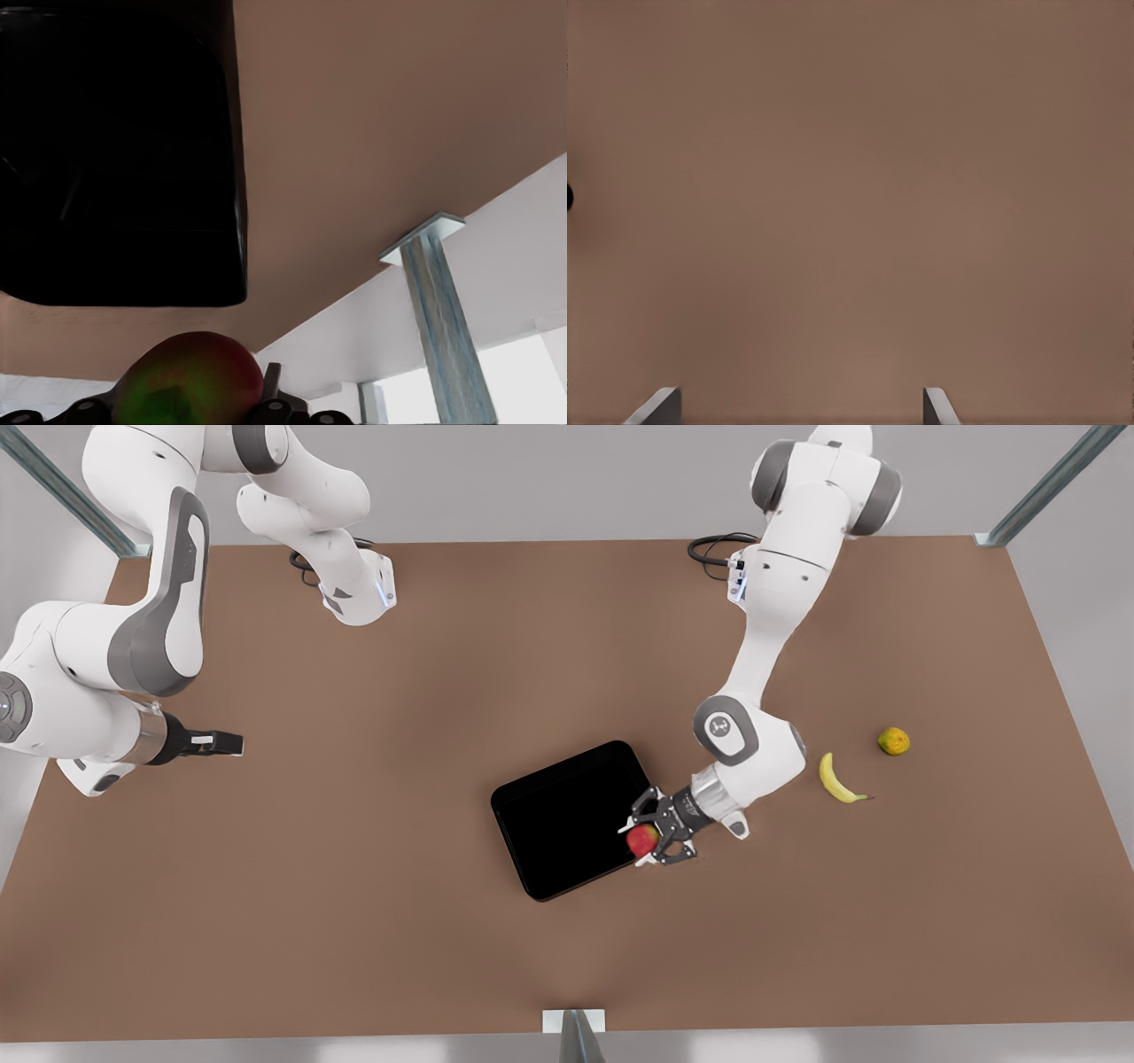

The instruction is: Place the storage box in the middle with the right arm, and place the apple in the storage box with the left arm

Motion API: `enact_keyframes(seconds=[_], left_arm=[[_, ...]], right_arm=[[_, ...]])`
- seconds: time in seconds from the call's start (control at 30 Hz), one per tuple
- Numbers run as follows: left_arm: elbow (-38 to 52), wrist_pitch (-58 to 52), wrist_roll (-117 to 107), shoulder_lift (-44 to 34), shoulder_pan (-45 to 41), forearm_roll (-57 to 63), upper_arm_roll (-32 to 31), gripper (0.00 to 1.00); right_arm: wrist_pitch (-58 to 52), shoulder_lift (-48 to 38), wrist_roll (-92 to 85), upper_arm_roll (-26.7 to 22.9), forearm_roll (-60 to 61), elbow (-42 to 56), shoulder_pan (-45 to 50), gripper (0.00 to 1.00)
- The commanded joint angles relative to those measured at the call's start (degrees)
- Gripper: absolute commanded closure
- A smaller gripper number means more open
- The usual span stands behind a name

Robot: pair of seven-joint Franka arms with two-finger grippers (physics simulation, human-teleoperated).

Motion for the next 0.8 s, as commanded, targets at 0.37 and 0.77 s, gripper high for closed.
enact_keyframes(seconds=[0.37, 0.77], left_arm=[[0.4, -2.4, -1.0, -2.5, -5.7, 29.2, 11.3, 0.00], [14.2, -59.9, 68.1, -27.0, 25.7, 76.9, 5.8, 0.00]], right_arm=[[0.0, 0.1, -0.1, 0.0, -0.1, 0.1, 0.0, 0.00], [1.4, -5.0, -0.9, 9.1, -5.8, -4.0, -8.5, 0.00]])
